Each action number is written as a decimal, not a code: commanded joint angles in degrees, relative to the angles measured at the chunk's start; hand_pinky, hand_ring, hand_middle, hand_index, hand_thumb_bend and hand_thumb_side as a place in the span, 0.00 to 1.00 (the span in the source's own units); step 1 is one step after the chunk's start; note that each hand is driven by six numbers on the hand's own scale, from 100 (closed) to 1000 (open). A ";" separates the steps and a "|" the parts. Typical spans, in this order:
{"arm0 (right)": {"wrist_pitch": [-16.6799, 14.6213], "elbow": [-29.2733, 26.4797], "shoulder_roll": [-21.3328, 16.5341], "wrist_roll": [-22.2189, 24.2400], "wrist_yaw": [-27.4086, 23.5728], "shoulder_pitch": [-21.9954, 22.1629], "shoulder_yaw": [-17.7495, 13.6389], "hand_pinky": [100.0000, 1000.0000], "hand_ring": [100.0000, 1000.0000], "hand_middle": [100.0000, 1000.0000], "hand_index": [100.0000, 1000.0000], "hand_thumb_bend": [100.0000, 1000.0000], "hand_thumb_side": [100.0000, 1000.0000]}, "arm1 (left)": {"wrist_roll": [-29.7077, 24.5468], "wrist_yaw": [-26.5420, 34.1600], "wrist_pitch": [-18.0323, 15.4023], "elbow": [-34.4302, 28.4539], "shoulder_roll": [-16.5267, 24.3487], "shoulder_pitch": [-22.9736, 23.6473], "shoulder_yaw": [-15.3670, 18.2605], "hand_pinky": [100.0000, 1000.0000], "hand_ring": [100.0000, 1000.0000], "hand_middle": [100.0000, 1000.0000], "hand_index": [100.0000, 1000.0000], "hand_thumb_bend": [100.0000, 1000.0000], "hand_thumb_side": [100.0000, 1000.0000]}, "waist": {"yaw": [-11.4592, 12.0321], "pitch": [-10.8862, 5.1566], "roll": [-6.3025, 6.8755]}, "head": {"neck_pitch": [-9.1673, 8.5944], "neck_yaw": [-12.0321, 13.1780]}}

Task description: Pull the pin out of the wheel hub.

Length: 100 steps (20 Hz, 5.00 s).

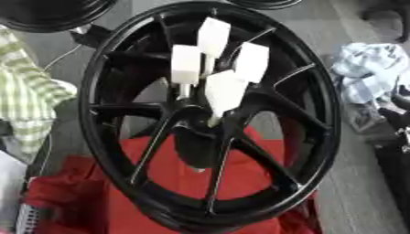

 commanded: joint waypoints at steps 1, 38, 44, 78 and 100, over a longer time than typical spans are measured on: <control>-2.24 -0.63 -4.66 0.83 1.28 0.27 -0.32 1.00 0.83 0.87 0.78 0.00 0.48 | -0.05 -0.19 -0.44 -1.26 0.86 -0.30 0.47 0.55 0.67 0.55 0.73 0.00 0.70 | -0.12 -0.56 0.28 | 0.04 0.03; -14.09 -0.63 -40.82 -1.88 11.67 5.16 -3.48 0.92 0.84 0.84 0.78 0.00 0.17 | -0.58 -1.35 -0.20 -1.26 3.65 0.55 -0.21 0.55 0.67 0.55 0.73 0.00 0.70 | 0.42 -0.11 -2.72 | -1.62 0.36; -10.72 -0.63 -48.97 -1.07 6.46 -0.73 -4.45 0.91 0.84 0.84 0.78 0.00 0.16 | -0.38 -1.78 -0.30 -1.26 4.31 1.03 -0.11 0.55 0.67 0.55 0.73 0.00 0.70 | -0.37 -0.13 -2.95 | -1.24 0.63; -11.23 -0.63 -55.39 11.16 4.90 -17.40 3.42 0.91 0.87 0.89 0.80 0.00 0.11 | -1.44 -1.57 -0.10 -1.26 3.93 -0.76 -1.05 0.55 0.67 0.55 0.73 0.00 0.71 | 4.97 1.85 -3.38 | -2.26 -8.39; 1.32 -0.63 -54.05 14.08 9.52 -25.62 11.39 0.92 0.91 0.93 0.85 0.00 0.11 | -2.70 0.49 0.03 -1.26 3.07 -3.07 -1.80 0.55 0.67 0.56 0.73 0.00 0.70 | 9.31 1.66 -2.84 | -4.26 -8.26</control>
